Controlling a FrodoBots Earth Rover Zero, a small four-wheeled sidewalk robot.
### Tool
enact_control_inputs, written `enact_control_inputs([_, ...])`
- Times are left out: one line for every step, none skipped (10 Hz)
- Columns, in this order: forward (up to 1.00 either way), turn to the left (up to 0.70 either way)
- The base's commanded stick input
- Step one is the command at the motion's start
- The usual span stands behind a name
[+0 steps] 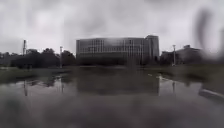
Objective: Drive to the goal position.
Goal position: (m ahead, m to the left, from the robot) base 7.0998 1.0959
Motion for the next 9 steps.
enact_control_inputs([0.7, 0.0])
enact_control_inputs([0.7, 0.0])
enact_control_inputs([0.7, 0.0])
enact_control_inputs([0.7, 0.0])
enact_control_inputs([0.7, 0.0])
enact_control_inputs([0.7, 0.0])
enact_control_inputs([0.7, 0.0])
enact_control_inputs([0.7, 0.0])
enact_control_inputs([0.7, 0.0])
